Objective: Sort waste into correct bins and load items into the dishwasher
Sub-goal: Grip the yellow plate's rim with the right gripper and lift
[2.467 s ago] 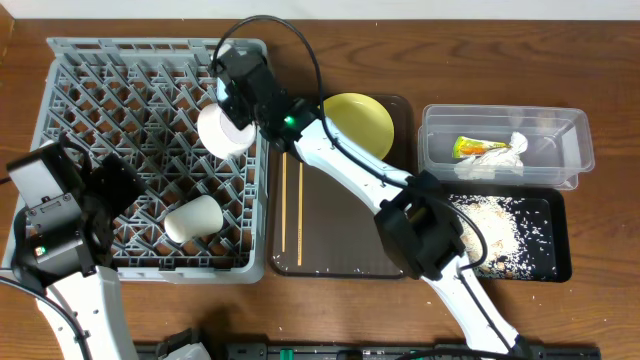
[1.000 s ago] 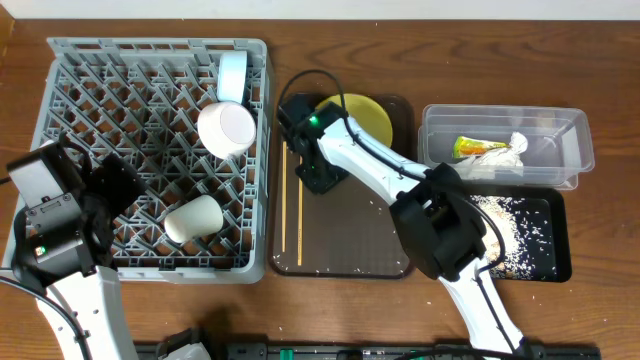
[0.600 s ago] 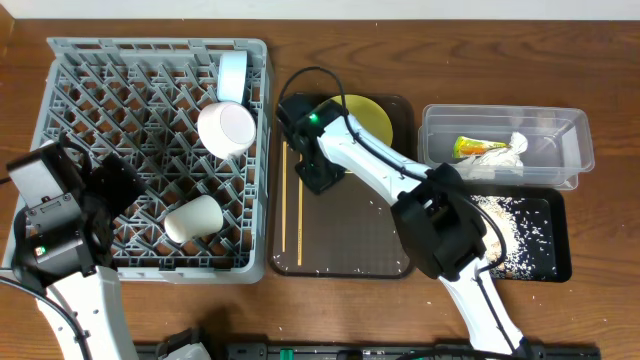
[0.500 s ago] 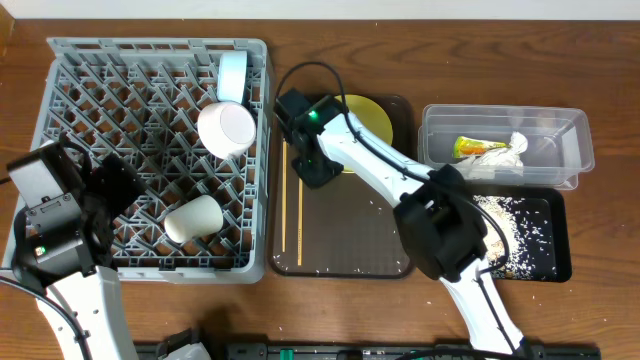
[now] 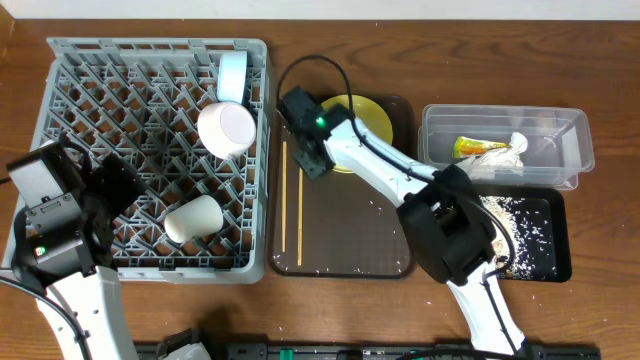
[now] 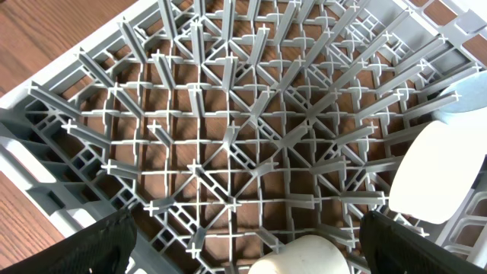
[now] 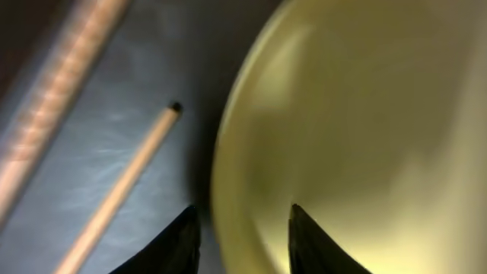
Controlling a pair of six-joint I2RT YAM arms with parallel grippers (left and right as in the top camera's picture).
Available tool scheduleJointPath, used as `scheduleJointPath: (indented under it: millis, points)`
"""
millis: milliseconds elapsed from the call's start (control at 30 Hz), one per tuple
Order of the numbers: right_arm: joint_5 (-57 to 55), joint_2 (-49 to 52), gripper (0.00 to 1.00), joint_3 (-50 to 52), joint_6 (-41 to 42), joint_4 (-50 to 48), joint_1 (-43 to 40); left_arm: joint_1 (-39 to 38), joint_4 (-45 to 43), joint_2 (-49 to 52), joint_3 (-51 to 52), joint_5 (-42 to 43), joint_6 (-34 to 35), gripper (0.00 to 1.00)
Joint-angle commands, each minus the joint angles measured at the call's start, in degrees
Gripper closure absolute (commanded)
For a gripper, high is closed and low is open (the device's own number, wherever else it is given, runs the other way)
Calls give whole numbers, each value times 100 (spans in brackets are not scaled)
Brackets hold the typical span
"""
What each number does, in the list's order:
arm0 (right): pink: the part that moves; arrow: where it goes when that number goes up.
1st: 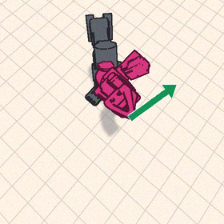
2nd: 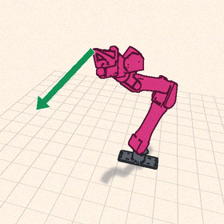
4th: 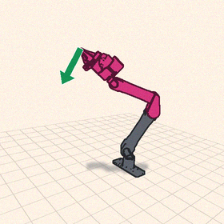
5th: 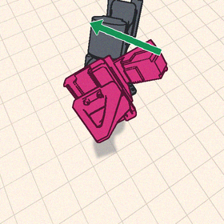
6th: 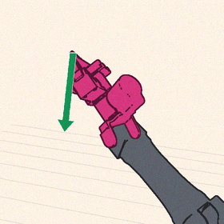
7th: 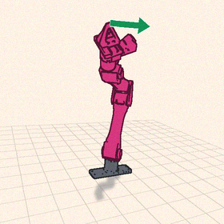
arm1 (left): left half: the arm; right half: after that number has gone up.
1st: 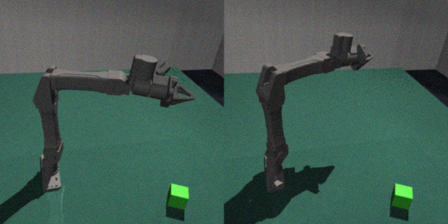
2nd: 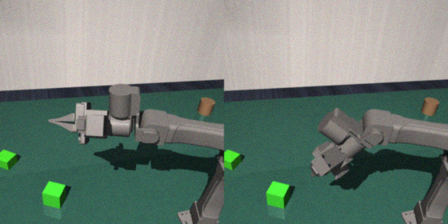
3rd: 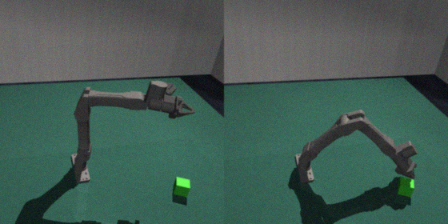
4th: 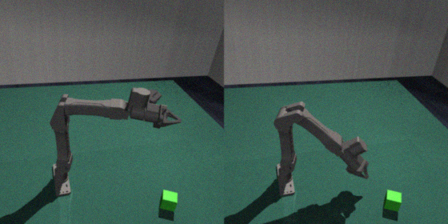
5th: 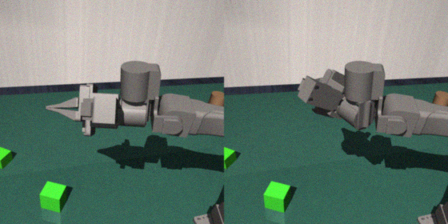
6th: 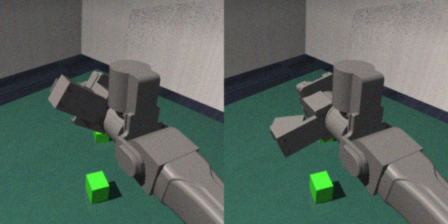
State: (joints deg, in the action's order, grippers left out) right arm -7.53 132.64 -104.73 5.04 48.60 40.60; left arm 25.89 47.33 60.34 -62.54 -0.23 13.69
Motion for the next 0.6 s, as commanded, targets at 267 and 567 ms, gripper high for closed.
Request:
scheduleJointPath:
  millis: [267,567]
  points:
    - [695,-341,99,-149,46,85,-192,35,0,-4,-79,-44,11,5]
    - [3689,-1978,99,-901,1379,-968,-560,35,0,-4,-79,-44,11,5]
